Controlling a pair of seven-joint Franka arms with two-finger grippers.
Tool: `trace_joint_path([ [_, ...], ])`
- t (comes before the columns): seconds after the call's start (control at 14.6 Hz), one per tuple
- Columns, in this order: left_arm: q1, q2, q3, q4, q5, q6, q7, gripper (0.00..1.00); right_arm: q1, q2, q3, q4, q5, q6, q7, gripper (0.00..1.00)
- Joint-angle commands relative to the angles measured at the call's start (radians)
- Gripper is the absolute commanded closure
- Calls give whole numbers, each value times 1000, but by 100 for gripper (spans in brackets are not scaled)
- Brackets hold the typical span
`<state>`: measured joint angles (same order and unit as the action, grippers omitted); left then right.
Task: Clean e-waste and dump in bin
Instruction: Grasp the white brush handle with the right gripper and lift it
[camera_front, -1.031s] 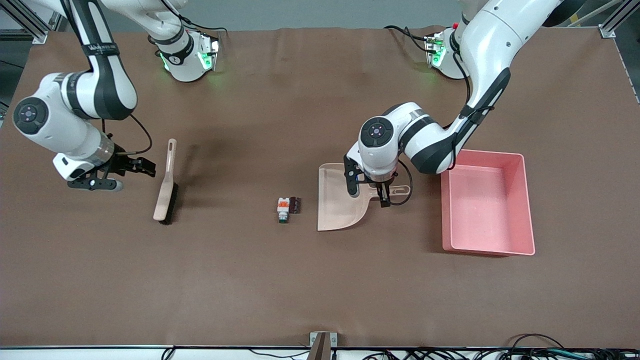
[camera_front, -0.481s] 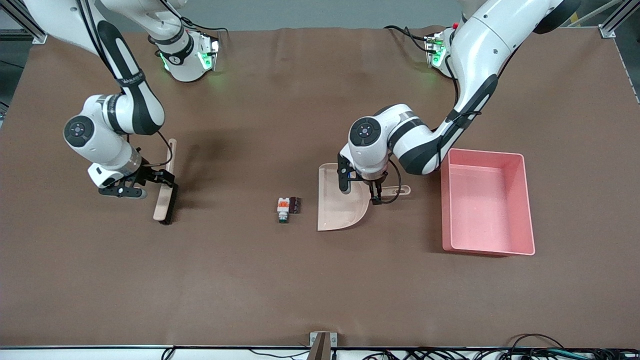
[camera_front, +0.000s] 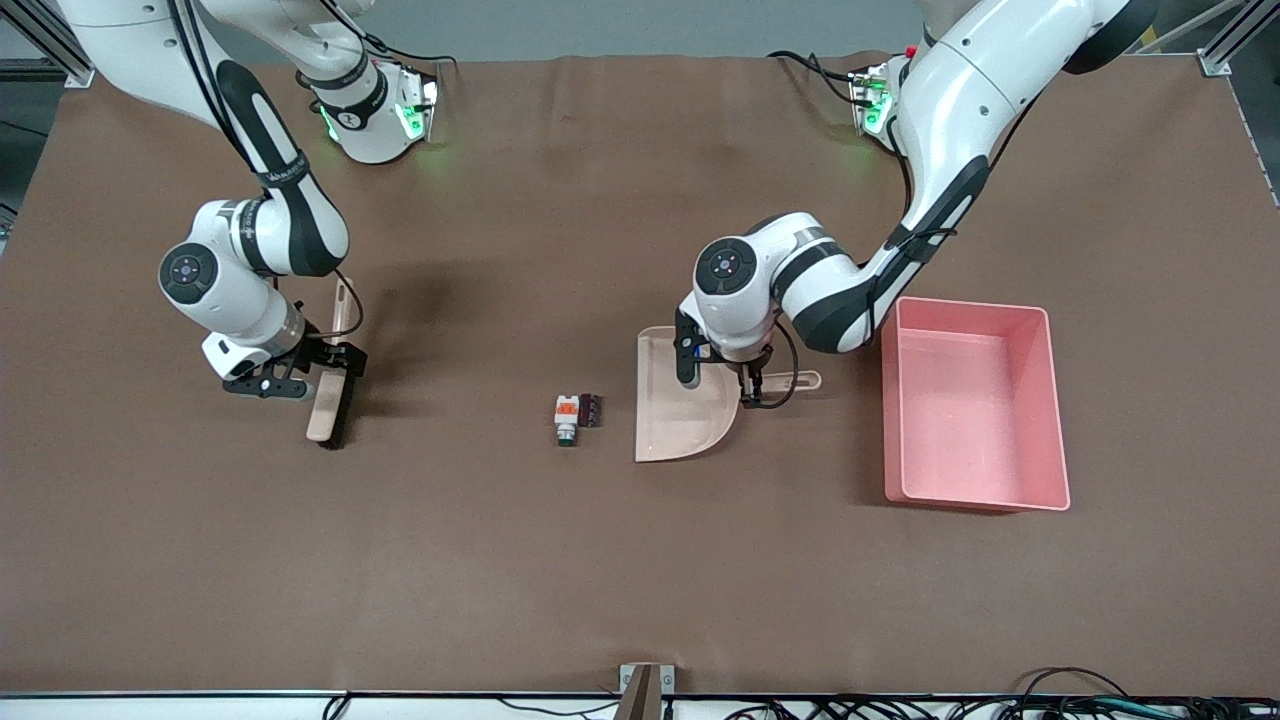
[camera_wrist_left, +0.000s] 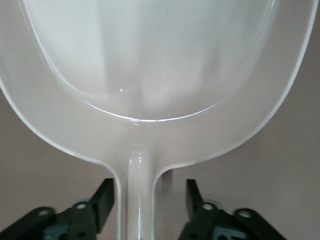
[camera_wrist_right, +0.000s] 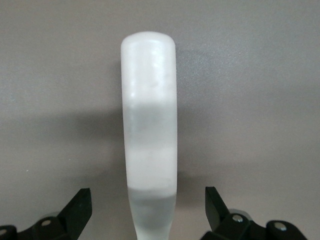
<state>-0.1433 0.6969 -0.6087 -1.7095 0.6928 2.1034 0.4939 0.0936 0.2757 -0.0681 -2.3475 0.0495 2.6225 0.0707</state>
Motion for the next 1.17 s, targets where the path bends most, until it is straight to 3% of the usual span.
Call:
trace_joint_path([
  [0.0, -6, 12, 0, 19, 27, -6, -14, 40, 3, -4, -1, -7, 12, 11, 4, 5],
  [0.48, -13, 41, 1, 51, 47, -6, -17, 48, 2, -6, -1, -3, 12, 4, -5, 43],
  [0.82, -13, 41, 3, 51, 59, -6, -15, 61, 3, -7, -1, 2, 12, -5, -2, 81],
  [1.1, -13, 49, 3, 53, 77, -6, -17, 67, 9, -12, 1, 88, 12, -158, 9, 93],
])
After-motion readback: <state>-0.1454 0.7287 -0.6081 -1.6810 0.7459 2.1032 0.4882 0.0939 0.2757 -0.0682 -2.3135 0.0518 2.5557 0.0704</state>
